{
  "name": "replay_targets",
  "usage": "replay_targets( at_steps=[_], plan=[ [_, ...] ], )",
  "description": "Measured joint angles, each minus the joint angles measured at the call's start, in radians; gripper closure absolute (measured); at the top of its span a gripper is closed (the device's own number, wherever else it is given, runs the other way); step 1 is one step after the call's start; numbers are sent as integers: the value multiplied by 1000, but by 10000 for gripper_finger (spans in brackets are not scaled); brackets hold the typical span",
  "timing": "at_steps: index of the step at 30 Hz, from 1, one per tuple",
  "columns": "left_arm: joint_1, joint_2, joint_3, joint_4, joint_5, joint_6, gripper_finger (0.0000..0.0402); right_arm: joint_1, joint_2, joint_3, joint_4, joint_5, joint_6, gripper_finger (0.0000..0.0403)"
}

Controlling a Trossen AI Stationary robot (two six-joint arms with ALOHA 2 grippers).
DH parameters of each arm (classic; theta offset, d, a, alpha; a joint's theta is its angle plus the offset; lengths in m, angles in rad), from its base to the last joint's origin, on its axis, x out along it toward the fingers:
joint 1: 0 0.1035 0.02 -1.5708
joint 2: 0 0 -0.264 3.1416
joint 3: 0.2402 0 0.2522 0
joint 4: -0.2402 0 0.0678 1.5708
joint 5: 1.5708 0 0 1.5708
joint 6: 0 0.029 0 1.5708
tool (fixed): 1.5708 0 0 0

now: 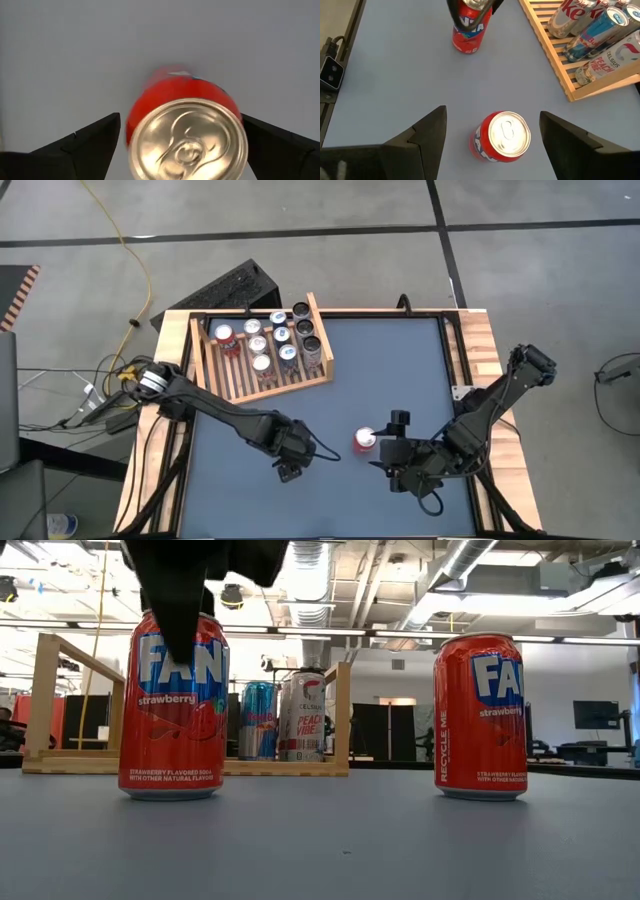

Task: Place canned beverage on shelf
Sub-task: Put the left red soda can on the shelf aligned with the other red soda can

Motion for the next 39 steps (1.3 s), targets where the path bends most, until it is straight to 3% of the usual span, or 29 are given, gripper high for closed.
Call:
replay_targets(
  at_steps=[32,39],
  plan=[
    [38,7,15,5,97,-8,48,0,0,0,-13,-1,15,112],
    [45,7,15,14,92,-6,113,0,0,0,-13,0,19,112]
  ],
)
